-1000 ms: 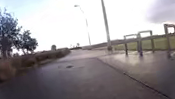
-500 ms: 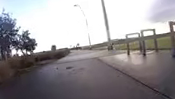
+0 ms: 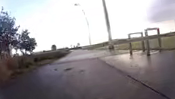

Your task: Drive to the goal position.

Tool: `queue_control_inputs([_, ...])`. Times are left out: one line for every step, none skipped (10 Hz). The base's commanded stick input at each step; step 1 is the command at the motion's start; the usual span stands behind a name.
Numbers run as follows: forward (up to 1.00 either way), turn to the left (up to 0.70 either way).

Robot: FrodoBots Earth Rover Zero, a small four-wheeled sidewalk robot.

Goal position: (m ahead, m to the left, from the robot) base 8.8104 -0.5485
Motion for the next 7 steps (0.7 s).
queue_control_inputs([0.45,0.00])
queue_control_inputs([0.45,0.00])
queue_control_inputs([0.45,0.00])
queue_control_inputs([0.45,0.00])
queue_control_inputs([0.45,-0.04])
queue_control_inputs([0.45,-0.10])
queue_control_inputs([0.45,-0.16])
